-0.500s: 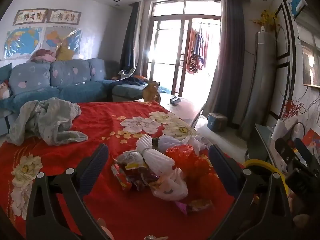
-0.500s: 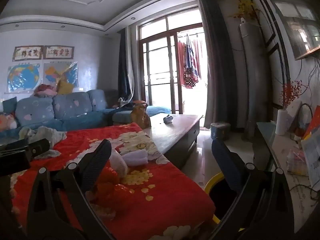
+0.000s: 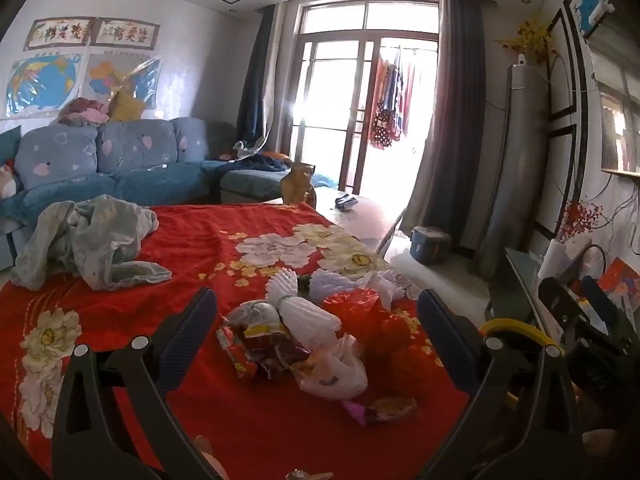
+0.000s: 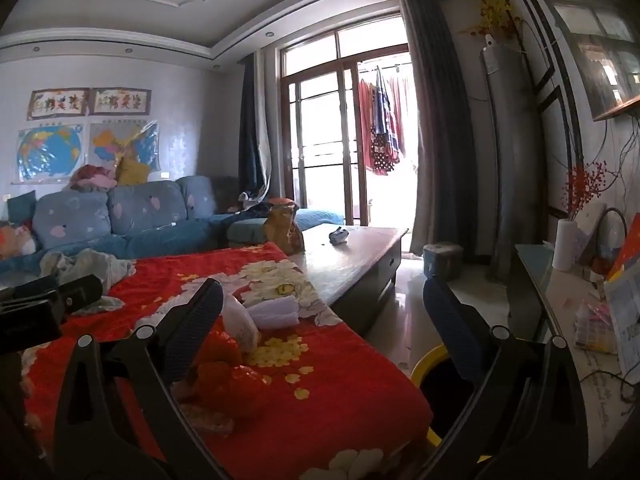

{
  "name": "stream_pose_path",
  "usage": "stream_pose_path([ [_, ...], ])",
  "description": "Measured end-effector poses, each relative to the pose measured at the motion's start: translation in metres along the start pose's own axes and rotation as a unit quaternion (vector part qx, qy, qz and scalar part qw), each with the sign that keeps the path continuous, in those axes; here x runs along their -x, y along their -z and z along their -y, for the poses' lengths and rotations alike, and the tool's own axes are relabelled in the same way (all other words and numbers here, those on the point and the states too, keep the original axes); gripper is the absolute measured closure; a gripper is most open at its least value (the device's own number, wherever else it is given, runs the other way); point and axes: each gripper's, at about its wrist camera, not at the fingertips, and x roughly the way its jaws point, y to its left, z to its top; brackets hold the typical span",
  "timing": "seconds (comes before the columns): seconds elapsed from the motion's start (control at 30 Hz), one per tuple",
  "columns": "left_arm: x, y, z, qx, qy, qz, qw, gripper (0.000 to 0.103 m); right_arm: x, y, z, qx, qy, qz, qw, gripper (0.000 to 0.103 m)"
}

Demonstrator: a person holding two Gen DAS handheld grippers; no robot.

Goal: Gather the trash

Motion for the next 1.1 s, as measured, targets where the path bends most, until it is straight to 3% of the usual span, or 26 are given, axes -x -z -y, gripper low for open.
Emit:
stream_pose_path([
  [1.1,0.0096,0.0007,0.0045,-0.001,0.01,-0.008,0.9999,0.006,-0.0025,-0.0042,0.0,0.004,-0.005,-0.005,1.0,0.011],
])
